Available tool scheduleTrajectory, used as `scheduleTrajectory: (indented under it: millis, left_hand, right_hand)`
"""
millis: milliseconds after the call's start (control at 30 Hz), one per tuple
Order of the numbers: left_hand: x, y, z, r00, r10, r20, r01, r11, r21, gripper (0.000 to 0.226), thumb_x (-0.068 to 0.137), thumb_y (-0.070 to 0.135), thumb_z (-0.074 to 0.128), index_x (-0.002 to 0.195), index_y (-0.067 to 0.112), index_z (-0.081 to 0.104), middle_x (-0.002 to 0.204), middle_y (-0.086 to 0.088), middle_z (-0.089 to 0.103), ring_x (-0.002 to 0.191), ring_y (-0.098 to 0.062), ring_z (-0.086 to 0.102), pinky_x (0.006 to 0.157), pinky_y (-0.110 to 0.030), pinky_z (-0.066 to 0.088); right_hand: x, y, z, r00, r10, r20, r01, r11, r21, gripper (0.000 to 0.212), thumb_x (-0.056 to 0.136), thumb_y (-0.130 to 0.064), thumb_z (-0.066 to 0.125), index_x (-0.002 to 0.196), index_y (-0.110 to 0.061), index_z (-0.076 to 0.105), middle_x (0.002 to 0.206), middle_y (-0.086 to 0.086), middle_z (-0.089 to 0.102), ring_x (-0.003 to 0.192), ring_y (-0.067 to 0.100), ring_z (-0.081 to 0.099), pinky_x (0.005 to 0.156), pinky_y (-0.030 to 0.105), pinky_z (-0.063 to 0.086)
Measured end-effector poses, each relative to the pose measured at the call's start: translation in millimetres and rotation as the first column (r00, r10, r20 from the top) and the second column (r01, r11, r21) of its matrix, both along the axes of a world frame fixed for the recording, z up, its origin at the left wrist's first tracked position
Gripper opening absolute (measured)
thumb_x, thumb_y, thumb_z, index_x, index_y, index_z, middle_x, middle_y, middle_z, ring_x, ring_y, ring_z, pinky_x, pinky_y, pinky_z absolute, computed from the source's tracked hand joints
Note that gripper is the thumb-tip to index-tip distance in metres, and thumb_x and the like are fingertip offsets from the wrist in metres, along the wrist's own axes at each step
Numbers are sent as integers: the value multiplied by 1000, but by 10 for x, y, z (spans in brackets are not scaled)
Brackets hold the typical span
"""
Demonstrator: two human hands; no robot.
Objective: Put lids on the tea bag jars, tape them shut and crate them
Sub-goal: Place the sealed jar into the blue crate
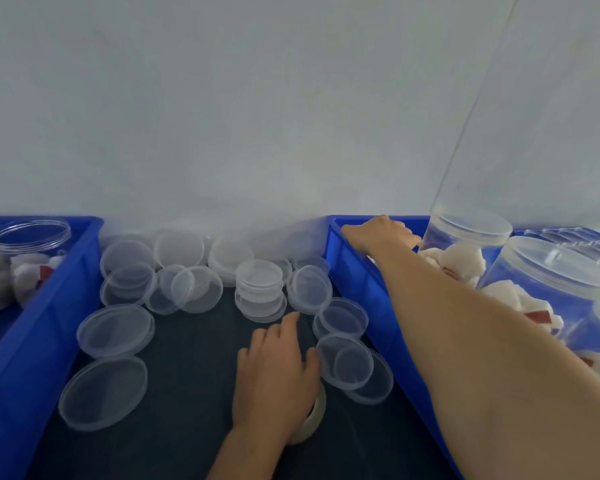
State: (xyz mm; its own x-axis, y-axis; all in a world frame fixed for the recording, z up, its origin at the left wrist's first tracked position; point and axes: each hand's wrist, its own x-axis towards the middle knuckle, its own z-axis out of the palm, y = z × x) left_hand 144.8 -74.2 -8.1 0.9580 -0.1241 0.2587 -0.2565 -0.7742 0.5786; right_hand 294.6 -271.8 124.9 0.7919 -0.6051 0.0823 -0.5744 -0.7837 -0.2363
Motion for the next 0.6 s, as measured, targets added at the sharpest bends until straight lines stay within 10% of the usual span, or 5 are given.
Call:
scheduleTrajectory:
  millis: [367,600]
  left_hand:
    - [-51,35,85,999,-19,-31,17,998,-61,56,105,45,53,157,34,34,136,12,60,127,-14,52,105,-38,44]
    - [-263,366,247,998,13,-59,-27,970,-241,48,104,42,57,149,44,39,130,16,59,106,-1,53,88,-27,44]
  right_hand:
    - [-197,274,110,986,16,-165,-51,976,-212,63,96,-50,47,143,-10,53,147,18,47,134,40,48,112,52,37]
    - [-528,1221,79,766,641,-38,-590,678,-438,44,100,-39,44,138,-18,55,135,9,56,122,33,54,94,45,42]
